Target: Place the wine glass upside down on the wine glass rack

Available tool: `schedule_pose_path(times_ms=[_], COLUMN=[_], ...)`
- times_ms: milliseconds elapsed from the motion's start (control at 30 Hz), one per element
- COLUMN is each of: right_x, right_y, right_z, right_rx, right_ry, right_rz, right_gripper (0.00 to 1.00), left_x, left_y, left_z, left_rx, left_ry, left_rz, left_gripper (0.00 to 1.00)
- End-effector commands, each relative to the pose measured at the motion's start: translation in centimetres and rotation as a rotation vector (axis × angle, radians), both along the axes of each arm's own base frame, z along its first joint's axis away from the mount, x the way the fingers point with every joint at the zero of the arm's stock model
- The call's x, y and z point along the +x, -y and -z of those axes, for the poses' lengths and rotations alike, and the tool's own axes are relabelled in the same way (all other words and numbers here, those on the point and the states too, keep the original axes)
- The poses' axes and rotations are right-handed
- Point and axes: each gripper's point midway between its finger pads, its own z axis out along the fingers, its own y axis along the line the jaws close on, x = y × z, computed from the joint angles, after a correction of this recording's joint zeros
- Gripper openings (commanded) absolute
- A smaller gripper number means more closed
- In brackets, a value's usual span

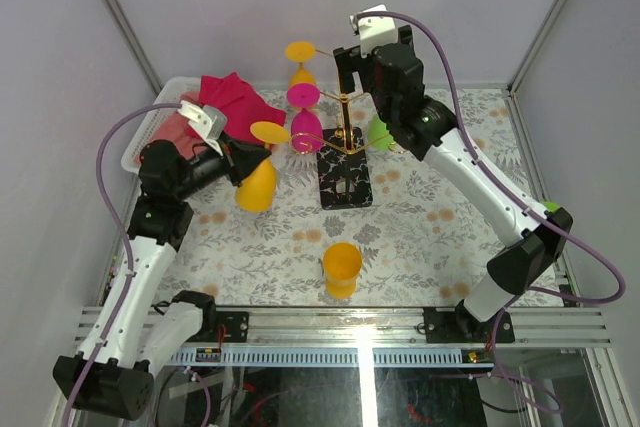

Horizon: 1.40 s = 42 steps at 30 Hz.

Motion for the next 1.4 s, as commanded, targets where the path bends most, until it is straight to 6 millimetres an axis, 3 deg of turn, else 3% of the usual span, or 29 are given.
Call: schedule_pose_path(times_ms=[0, 267, 500, 767, 1000, 1367], right_x=[0.2, 1.0, 1.0, 0.5, 0.2, 0.0], right_y=[1.6, 2.4, 2.6, 3.5, 4.5, 5.2], right_z=[-1.2, -0.5, -0.8, -1.0, -1.1, -0.9], right_rx=[0.03, 0.01, -0.017, -0.058, -0.078, -0.095], right_ry=[0.027, 0.026, 0.039, 0.059, 0.066, 0.064], right_rz=[0.046, 0.062, 0.057, 0.069, 0.087, 0.092], right_gripper=[0.99, 0.99, 0.99, 0.99, 0.99, 0.99], left_x=[-2.3, -4.4, -3.6, -2.8, -1.9, -0.4], left_y=[1.9, 4.3, 4.3, 5.9, 7.5, 7.7], left_z=[-1.7, 0.0, 1.2, 1.2, 2.9, 4.8], left_rx=[-0.019, -0.115, -0.207, -0.241, -0.228, -0.266], left_ry=[0.102, 0.094, 0.179, 0.241, 0.207, 0.194], left_rz=[0.097, 0.167, 0.075, 0.108, 0.124, 0.061], left_gripper=[0.0, 0.0, 0.0, 0.0, 0.0, 0.0])
